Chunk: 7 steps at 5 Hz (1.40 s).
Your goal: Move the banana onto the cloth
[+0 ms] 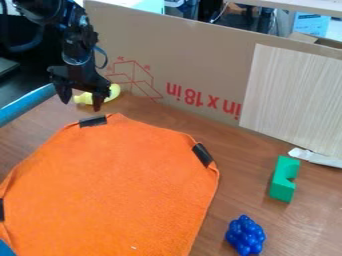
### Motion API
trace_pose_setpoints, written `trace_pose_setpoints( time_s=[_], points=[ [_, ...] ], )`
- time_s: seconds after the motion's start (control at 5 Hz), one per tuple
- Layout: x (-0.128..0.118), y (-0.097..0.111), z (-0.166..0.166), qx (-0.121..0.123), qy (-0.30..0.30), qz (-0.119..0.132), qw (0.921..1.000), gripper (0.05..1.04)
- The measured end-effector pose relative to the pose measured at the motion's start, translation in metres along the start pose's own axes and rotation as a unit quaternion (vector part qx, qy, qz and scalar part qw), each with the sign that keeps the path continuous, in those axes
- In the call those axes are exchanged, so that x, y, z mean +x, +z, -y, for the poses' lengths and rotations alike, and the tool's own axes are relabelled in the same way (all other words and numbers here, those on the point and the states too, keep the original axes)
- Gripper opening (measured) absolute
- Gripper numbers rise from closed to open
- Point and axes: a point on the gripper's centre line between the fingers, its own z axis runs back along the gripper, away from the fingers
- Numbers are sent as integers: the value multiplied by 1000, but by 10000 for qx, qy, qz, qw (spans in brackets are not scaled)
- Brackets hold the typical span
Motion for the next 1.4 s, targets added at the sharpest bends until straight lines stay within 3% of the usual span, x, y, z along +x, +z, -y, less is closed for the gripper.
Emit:
trace_pose_setpoints(
  time_s=[0.2, 0.6, 0.8, 1.0, 1.4],
  points=[
    [18, -14, -10, -107, 29, -74, 9999, 999],
    [43, -18, -15, -555, 134, -87, 9983, 999],
    [54, -23, -18, -630, 147, 425, 9970, 999],
    [59, -25, -19, -651, 224, 558, 9961, 999],
    [67, -45, -16, -689, 384, 499, 9956, 999]
  ],
)
